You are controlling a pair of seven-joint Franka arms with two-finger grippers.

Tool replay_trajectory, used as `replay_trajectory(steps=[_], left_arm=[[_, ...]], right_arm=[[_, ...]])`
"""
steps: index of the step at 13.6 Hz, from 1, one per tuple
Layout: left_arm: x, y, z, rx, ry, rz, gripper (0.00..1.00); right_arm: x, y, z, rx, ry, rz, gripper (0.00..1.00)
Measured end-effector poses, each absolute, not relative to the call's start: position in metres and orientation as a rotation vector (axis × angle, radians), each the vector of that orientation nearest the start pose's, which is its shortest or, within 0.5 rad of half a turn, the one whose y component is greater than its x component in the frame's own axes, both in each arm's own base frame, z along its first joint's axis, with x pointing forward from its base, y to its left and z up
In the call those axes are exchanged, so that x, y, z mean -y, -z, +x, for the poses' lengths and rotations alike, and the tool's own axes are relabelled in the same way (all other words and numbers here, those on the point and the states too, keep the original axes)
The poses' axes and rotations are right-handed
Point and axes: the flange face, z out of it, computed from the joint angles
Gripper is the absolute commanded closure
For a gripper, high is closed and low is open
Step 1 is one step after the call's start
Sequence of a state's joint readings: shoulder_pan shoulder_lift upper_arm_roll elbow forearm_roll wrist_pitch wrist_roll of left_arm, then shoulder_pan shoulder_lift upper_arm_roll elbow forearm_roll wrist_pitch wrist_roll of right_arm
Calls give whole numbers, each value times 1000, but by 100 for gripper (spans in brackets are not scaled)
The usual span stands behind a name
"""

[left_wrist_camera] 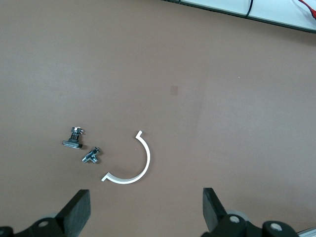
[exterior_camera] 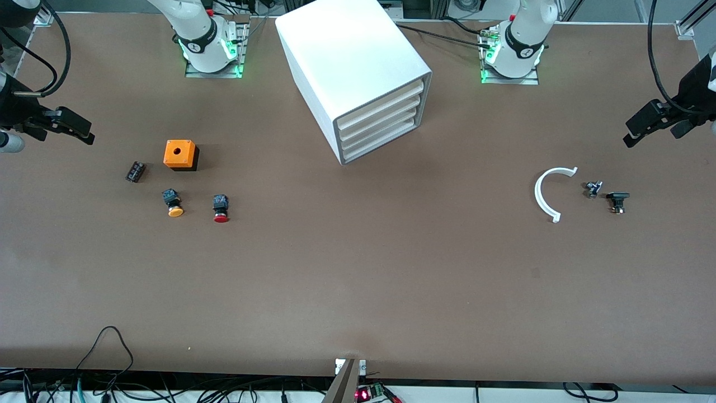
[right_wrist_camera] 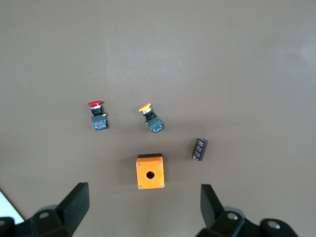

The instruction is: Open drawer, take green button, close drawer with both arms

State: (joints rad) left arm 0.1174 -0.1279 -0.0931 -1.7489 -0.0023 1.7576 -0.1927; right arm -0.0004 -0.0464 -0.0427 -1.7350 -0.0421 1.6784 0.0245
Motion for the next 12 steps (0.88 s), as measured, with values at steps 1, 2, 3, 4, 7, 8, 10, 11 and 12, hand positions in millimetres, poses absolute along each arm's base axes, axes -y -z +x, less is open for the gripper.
replay_trajectory(steps=[1,2,3,4,7,8,10,11,12], left_arm=[[-7,-625,532,332,212,-3119,0],[-3,-624,533,321,210,-3120,0],[0,-623,533,314,205,-3121,0],[0,-621,534,312,196,-3121,0],[-1,-605,542,311,148,-3124,0],[0,-597,546,308,125,-3126,0],[8,-584,553,283,87,-3130,0],[15,-578,555,263,67,-3133,0],[23,-571,557,245,43,-3142,0]], right_arm=[[28,-581,545,-100,-17,-3180,0],[28,-581,545,-100,-17,-3180,0],[28,-581,545,-100,-17,-3180,0],[28,-582,545,-100,-16,-3180,0],[28,-583,545,-100,-9,-3180,0],[28,-584,546,-100,-4,-3180,0],[28,-584,546,-99,-1,-3180,0],[28,-584,546,-99,-2,-3180,0],[28,-583,547,-99,-4,-3180,0]])
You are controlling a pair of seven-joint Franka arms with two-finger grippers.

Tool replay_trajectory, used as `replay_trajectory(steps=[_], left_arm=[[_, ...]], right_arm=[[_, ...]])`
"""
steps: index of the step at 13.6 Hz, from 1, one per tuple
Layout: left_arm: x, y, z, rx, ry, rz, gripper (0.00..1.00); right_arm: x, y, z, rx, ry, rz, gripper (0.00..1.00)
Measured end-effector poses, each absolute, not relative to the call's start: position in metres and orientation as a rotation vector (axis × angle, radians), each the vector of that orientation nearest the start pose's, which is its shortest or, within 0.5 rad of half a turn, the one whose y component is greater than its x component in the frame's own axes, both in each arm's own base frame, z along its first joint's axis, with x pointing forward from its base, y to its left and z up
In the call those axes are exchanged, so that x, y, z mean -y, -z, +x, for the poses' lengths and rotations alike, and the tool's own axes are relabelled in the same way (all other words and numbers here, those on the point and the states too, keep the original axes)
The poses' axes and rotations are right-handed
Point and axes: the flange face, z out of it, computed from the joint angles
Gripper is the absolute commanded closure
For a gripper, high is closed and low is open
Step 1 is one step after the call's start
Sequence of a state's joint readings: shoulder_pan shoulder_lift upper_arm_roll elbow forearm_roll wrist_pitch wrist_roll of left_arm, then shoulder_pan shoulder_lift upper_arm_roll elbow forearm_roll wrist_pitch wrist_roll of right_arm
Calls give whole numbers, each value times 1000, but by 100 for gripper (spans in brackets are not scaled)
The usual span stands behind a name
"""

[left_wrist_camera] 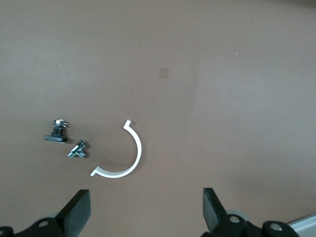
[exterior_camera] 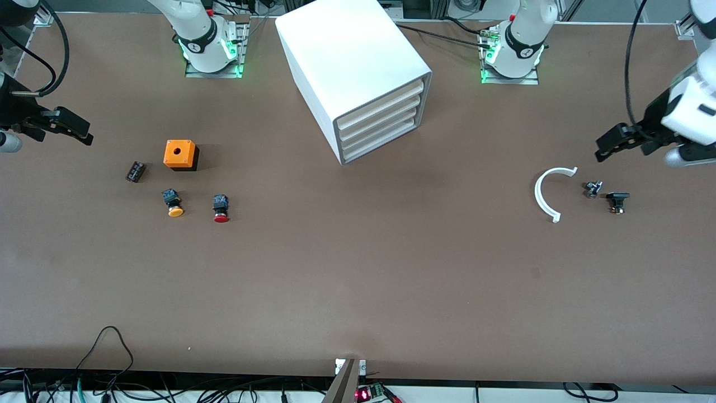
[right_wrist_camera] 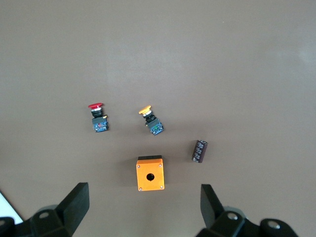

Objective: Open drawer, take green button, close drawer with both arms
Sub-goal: 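Move the left gripper to the cabinet's lowest drawer handle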

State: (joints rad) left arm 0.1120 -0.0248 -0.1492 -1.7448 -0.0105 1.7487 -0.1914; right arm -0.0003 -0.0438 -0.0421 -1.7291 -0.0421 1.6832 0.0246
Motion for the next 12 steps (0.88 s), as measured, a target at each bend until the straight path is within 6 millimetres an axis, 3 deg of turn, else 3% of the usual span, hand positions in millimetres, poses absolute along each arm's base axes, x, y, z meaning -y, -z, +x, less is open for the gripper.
replay_trajectory(steps=[2,5,9,12], left_arm=[[46,-551,562,189,-31,-3172,0],[87,-501,570,79,-195,-3188,0],[123,-418,562,94,-552,-3318,0],[142,-333,552,86,-863,-3511,0]], right_arm=[[27,-582,547,-98,-6,-3180,0],[27,-579,549,-95,-17,-3180,0],[22,-564,555,-75,-59,-3181,0],[14,-551,561,-52,-95,-3182,0]])
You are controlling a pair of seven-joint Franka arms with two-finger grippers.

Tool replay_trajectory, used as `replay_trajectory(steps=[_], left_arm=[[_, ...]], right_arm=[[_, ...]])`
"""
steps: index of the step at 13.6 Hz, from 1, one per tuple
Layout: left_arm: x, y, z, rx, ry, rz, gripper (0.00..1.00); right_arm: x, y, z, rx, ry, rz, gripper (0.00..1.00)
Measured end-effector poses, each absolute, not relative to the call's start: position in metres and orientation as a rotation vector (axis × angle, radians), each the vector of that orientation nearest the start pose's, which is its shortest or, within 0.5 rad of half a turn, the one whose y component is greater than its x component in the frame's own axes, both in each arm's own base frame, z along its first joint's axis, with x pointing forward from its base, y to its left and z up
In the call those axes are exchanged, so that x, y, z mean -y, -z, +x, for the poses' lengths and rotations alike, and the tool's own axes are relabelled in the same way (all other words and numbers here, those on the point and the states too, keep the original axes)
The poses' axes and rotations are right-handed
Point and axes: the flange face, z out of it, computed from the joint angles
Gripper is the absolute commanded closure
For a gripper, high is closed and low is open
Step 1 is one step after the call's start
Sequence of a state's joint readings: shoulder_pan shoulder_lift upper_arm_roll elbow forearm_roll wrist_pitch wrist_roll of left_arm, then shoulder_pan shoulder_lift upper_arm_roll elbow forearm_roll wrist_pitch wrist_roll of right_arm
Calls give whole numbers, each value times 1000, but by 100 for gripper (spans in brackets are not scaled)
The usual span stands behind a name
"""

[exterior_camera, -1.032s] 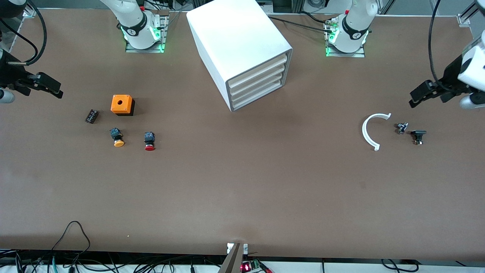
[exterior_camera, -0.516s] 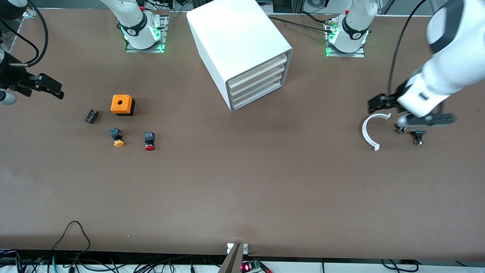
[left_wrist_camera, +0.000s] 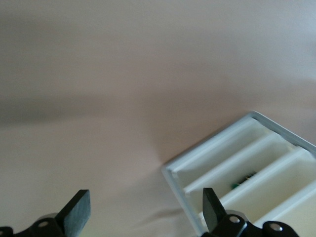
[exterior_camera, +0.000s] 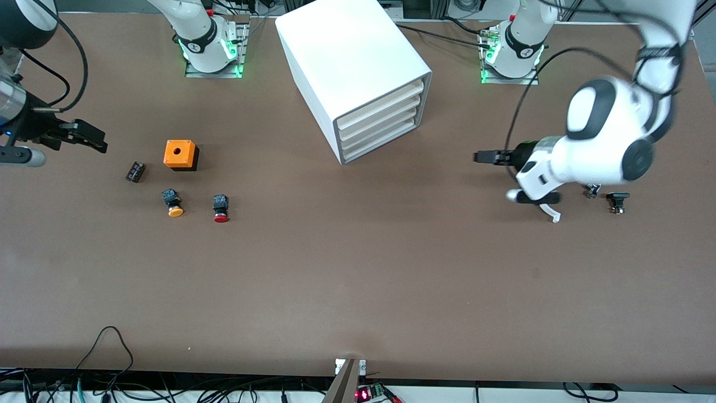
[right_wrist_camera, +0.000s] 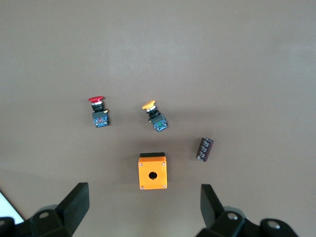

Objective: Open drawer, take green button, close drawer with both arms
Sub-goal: 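Move the left gripper to the cabinet's lowest drawer handle, then pull the drawer open with the left gripper while the right gripper approaches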

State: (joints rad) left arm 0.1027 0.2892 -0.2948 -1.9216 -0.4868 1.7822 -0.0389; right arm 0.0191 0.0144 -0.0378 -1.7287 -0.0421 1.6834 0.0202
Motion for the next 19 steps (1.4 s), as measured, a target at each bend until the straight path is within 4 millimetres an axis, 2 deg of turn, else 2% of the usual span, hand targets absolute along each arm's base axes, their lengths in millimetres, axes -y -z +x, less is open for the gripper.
replay_trajectory(steps=[3,6,8,11,14,16,17,18,19], left_arm=[[163,-254,533,97,-1116,-3661,0],[212,-203,495,35,-1340,-3771,0],[248,-183,465,-22,-1422,-3747,0],[287,-167,430,-122,-1518,-3699,3],[299,-153,411,-119,-1604,-3708,8],[304,-145,404,-161,-1591,-3711,13],[307,-142,400,-173,-1588,-3708,21],[311,-140,397,-159,-1589,-3711,42],[312,-137,396,-129,-1589,-3719,74]], right_arm=[[13,-542,565,-49,-121,-3182,0],[13,-536,567,-48,-134,-3182,0],[13,-532,568,-48,-144,-3181,0],[11,-525,571,-53,-163,-3162,0],[8,-516,574,-59,-185,-3132,0],[8,-509,577,-59,-200,-3129,0],[7,-508,577,-58,-204,-3129,0],[5,-507,577,-53,-206,-3129,0],[2,-507,577,-44,-205,-3129,0]])
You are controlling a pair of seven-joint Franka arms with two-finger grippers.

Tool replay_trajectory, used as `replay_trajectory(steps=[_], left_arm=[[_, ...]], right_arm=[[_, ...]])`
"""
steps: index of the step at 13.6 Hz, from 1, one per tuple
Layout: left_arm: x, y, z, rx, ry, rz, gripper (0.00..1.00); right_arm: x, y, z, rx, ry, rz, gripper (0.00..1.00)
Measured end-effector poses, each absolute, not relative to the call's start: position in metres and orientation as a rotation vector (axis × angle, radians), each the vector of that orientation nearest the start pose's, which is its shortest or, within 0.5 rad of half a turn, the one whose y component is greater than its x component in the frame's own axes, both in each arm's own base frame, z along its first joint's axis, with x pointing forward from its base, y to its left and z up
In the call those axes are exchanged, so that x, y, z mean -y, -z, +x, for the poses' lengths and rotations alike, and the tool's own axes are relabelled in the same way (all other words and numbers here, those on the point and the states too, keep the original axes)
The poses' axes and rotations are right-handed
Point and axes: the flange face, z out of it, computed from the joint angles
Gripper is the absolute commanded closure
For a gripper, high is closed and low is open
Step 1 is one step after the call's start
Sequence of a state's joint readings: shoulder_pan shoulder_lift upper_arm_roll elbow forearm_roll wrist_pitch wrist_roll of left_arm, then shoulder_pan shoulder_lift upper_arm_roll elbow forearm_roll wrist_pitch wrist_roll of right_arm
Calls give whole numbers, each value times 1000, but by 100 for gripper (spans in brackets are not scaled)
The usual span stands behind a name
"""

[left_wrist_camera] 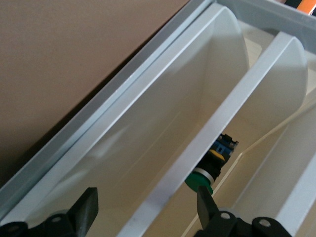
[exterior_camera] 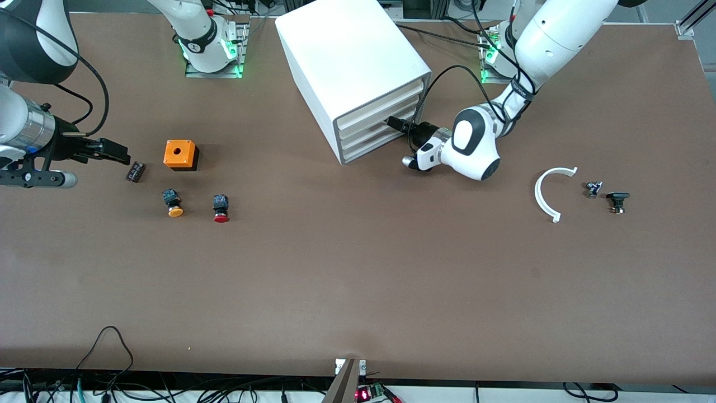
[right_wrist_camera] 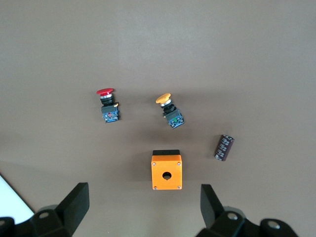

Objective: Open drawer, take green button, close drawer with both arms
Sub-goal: 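Pull the drawer open with the left gripper while the right gripper approaches, then reach the right gripper into the drawer while the left gripper withdraws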

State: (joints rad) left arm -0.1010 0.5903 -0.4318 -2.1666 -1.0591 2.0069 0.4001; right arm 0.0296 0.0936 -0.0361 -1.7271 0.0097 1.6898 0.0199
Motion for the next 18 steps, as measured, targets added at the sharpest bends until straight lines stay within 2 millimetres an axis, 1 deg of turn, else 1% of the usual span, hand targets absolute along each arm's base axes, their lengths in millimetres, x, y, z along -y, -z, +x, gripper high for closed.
replay_trajectory(steps=[1,2,4,6,7,8,10,11,12,13,14,15,16,17,18], left_arm=[[312,-135,397,60,875,2054,90],[313,-131,394,63,878,2054,100],[317,-131,393,69,871,2044,100],[312,-132,400,54,855,2044,100],[300,-134,413,34,817,2049,100],[281,-139,434,0,759,2060,100],[229,-149,478,-93,627,2080,100],[209,-153,494,-114,575,2081,88],[197,-156,504,-120,539,2081,51],[192,-159,512,-121,513,2085,1],[188,-161,519,-130,486,2098,0],[183,-164,528,-143,450,2116,0],[179,-169,536,-151,418,2127,0],[175,-177,544,-154,387,2136,0],[171,-187,550,-157,344,2153,0]], right_arm=[[-1,-508,578,-35,-204,-3130,0],[-4,-508,578,-27,-203,-3130,0],[-8,-508,578,-17,-202,-3130,0],[-13,-509,578,-4,-196,-3130,0],[-18,-509,579,10,-186,-3130,0],[-26,-509,579,32,-176,-3131,0],[-51,-509,580,97,-165,-3132,0],[-63,-508,581,127,-162,-3132,0],[-73,-507,584,153,-160,-3132,0],[-83,-504,587,179,-162,-3131,0],[-96,-500,591,211,-165,-3129,0],[-113,-495,595,254,-166,-3126,0],[-136,-491,596,311,-162,-3121,0],[-166,-487,596,383,-151,-3114,0],[-201,-484,595,467,-126,-3102,0]])
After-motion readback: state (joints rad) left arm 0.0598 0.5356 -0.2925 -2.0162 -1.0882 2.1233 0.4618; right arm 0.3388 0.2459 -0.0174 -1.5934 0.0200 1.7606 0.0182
